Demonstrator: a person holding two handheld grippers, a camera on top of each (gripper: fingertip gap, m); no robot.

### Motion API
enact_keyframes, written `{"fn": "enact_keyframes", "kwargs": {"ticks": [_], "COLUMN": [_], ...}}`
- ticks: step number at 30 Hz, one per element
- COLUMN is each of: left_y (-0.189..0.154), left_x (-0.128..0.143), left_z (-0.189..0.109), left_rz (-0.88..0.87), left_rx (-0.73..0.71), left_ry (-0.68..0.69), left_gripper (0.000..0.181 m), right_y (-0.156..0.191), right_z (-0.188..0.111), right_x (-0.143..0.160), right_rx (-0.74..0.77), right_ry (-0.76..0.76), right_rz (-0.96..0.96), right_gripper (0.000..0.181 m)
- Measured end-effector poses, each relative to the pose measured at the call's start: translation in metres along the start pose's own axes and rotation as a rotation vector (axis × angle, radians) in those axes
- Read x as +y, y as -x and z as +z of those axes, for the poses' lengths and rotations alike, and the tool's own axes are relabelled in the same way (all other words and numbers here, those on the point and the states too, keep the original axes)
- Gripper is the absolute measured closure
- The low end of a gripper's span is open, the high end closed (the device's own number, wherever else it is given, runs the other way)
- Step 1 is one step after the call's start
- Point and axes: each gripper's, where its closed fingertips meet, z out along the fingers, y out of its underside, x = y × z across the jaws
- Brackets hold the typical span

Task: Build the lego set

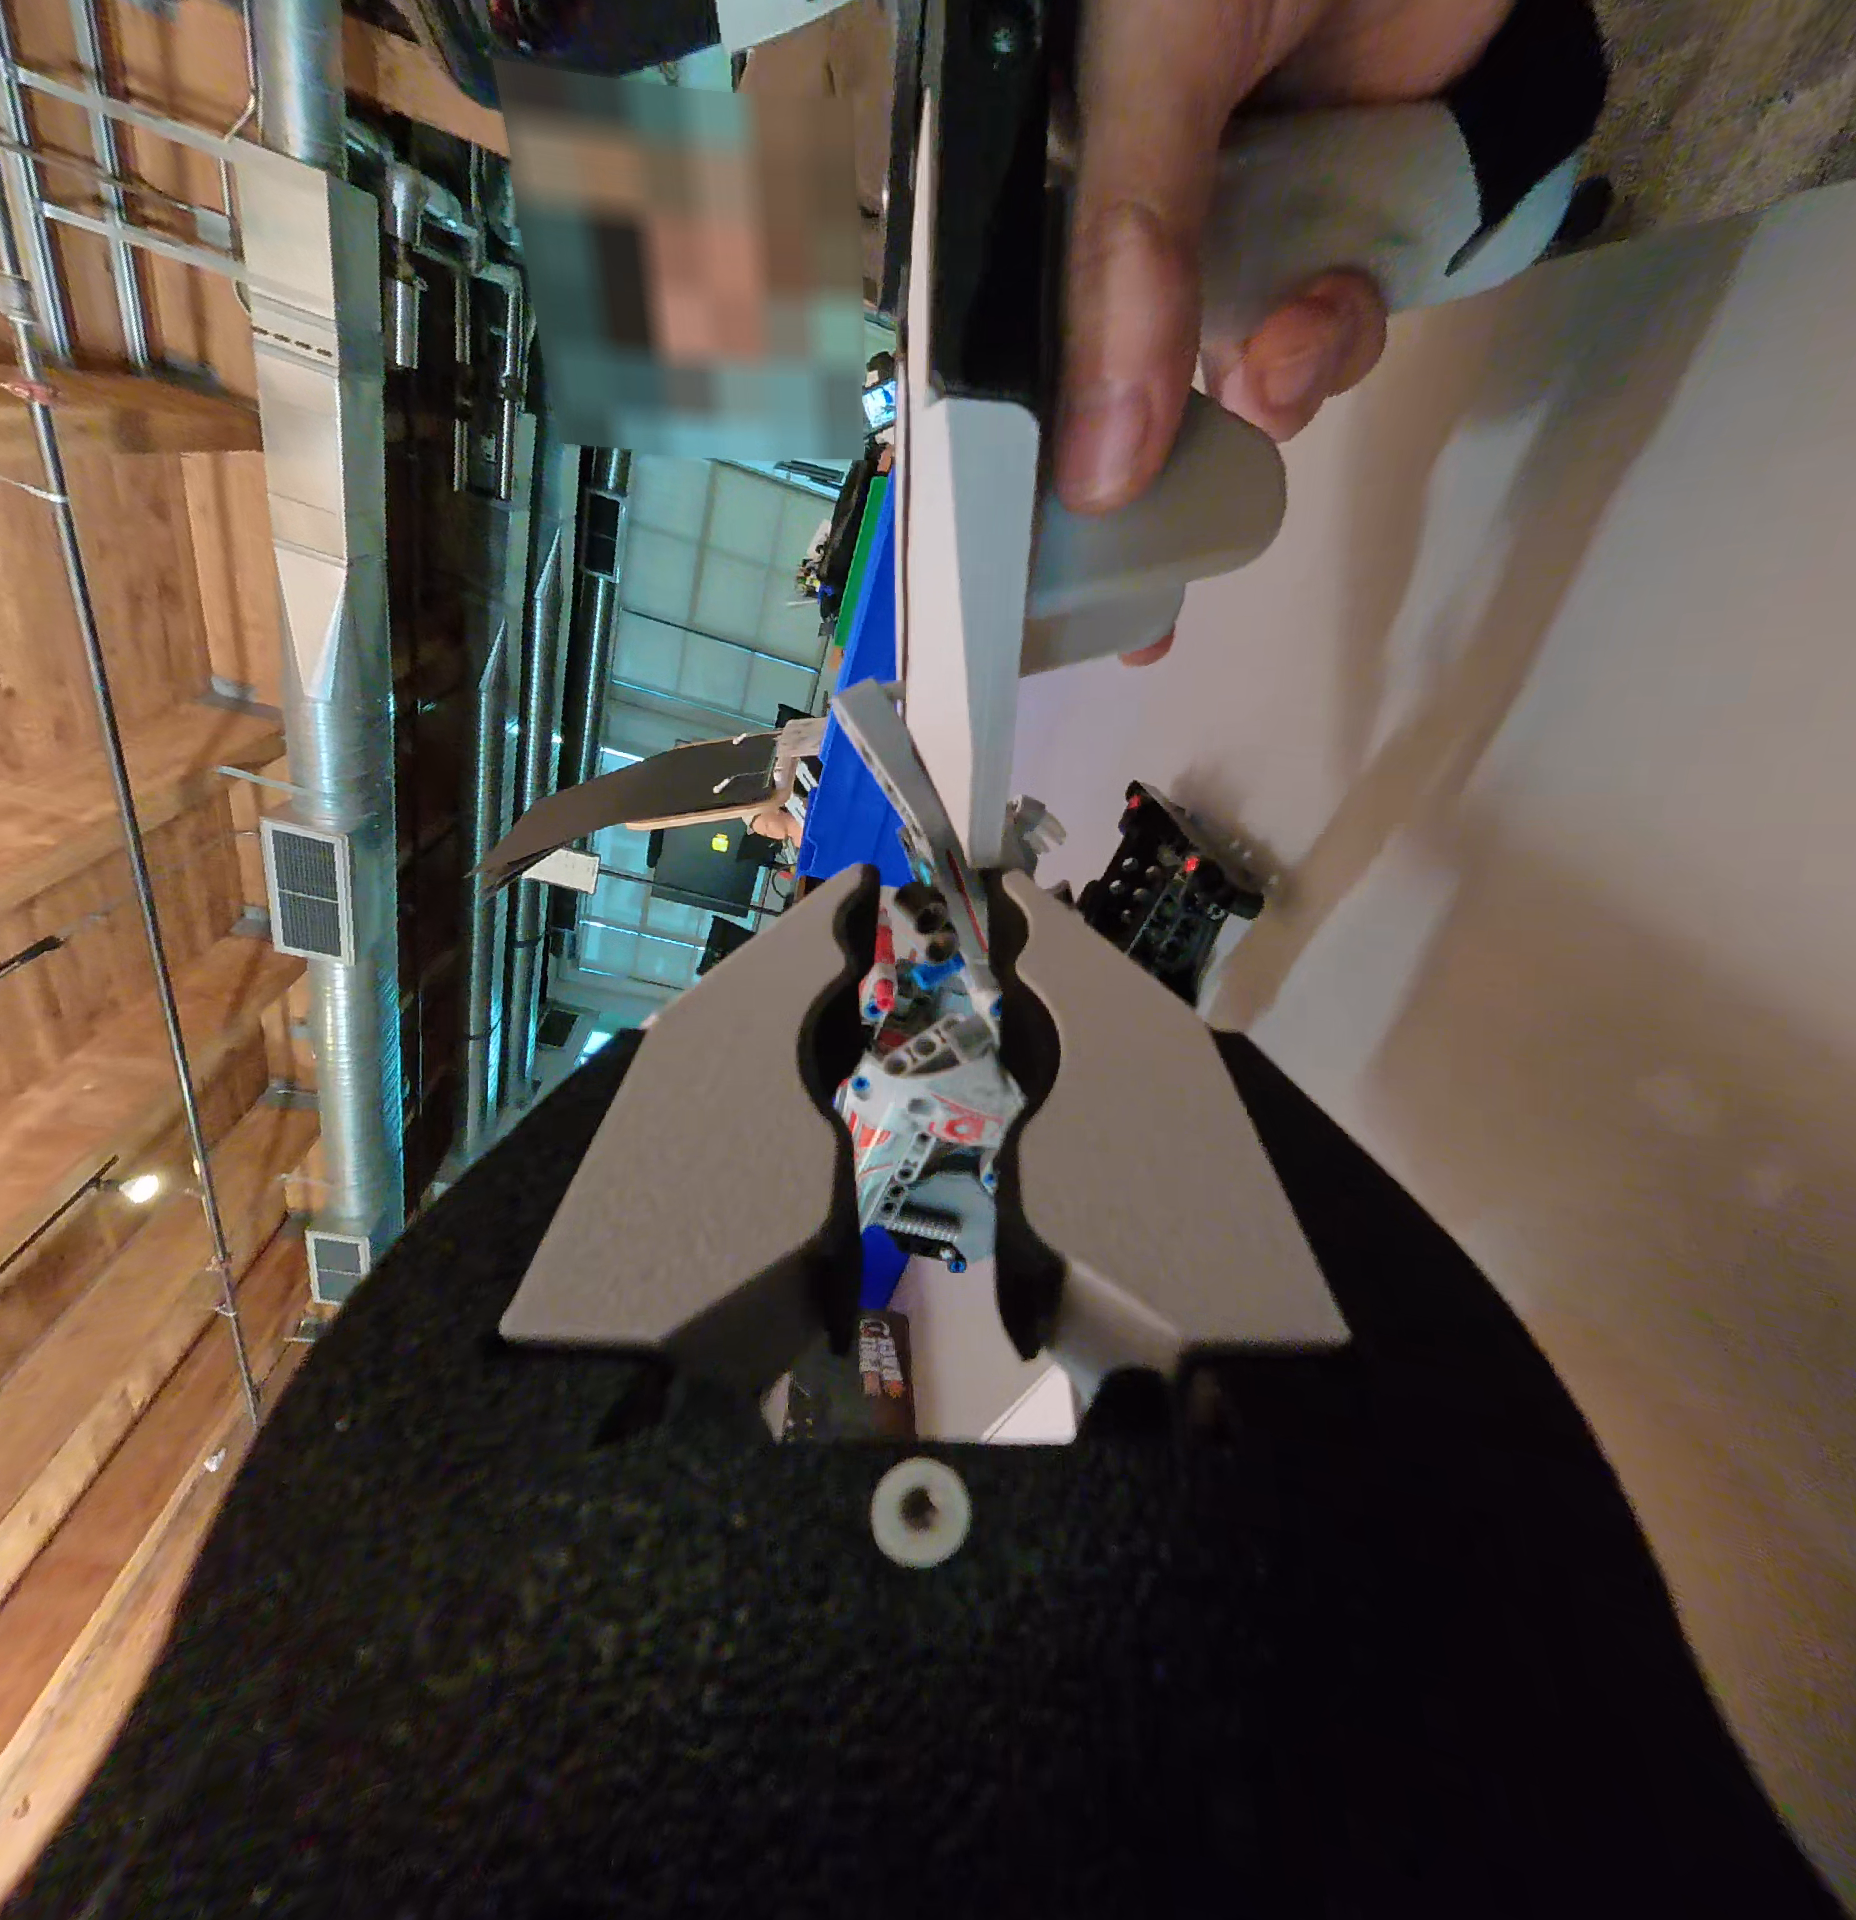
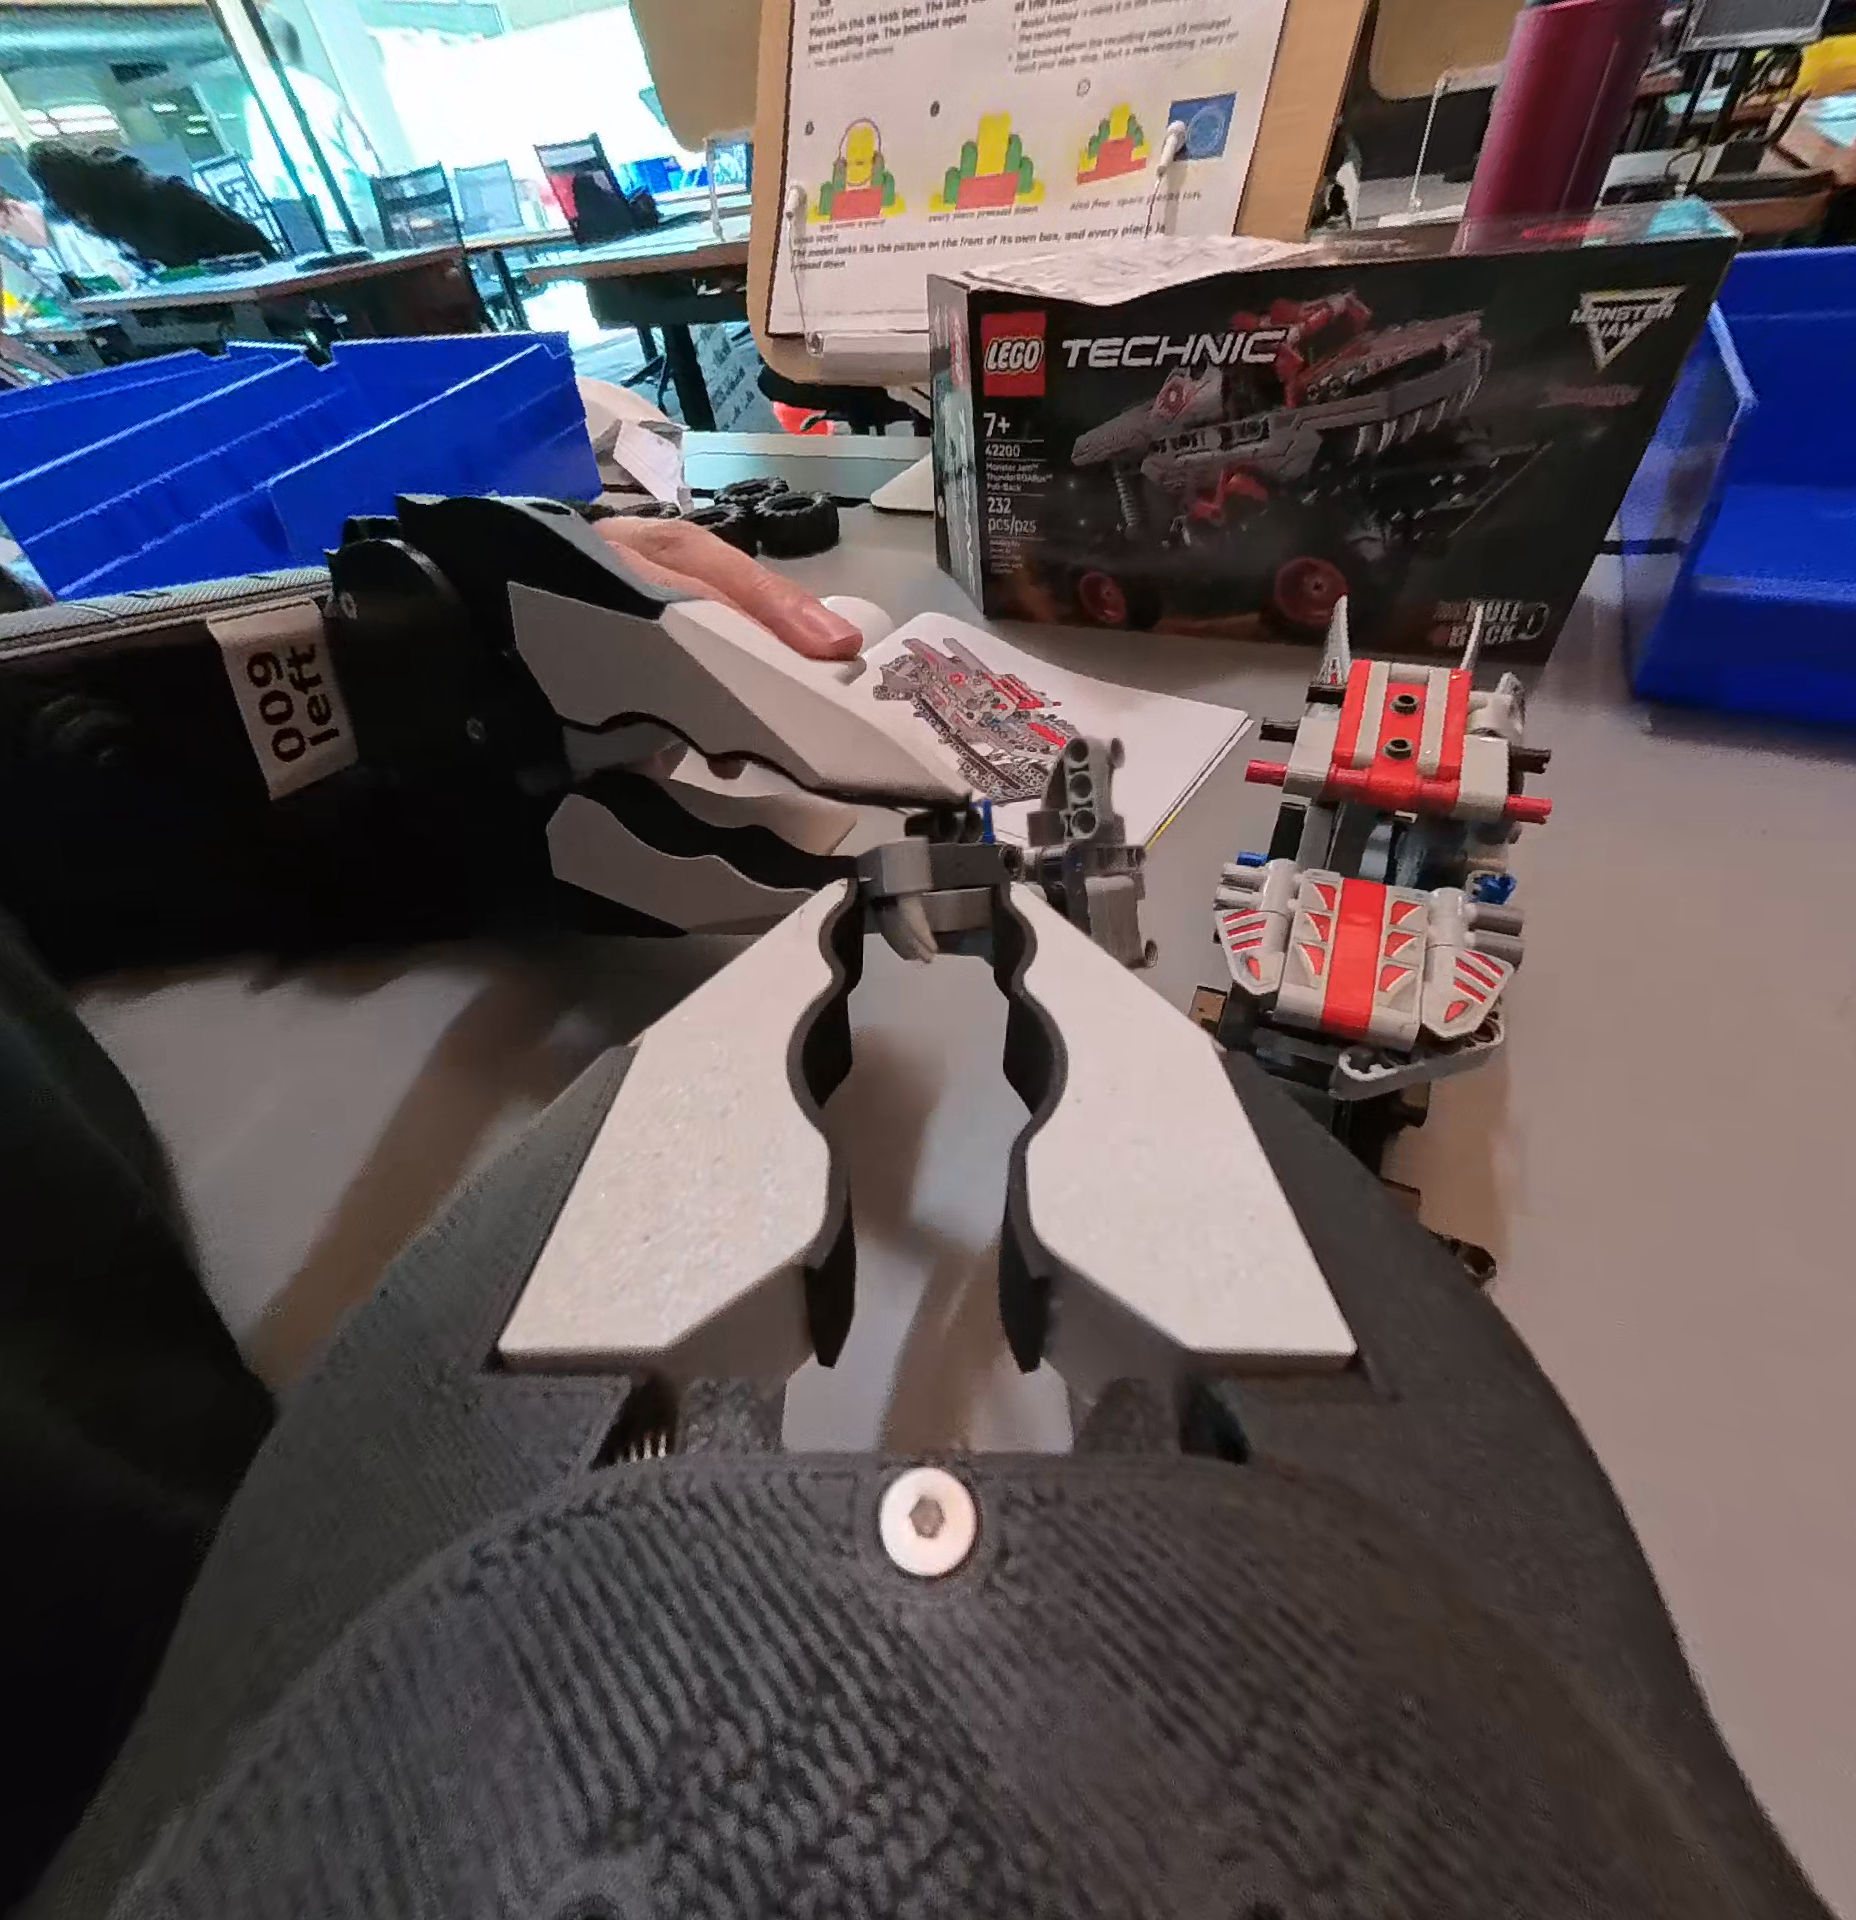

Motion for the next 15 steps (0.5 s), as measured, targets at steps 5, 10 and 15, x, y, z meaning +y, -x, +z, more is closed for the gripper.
{"fn": "enact_keyframes", "kwargs": {"ticks": [5, 10, 15], "left_y": [0.01, 0.034, 0.036], "left_x": [-0.005, -0.014, 0.005], "left_z": [-0.005, -0.018, -0.027], "left_rz": [-0.115, -0.449, -0.827], "left_rx": [-0.005, 0.007, 0.118], "left_ry": [-0.045, -0.163, -0.158], "left_gripper": [0.151, 0.149, 0.152], "right_y": [0.001, -0.009, -0.012], "right_z": [-0.001, -0.008, -0.008], "right_x": [-0.005, -0.014, -0.008], "right_rx": [-0.006, -0.003, 0.002], "right_ry": [-0.048, -0.143, -0.134], "right_rz": [0.008, 0.107, 0.129], "right_gripper": [0.159, 0.166, 0.167]}}
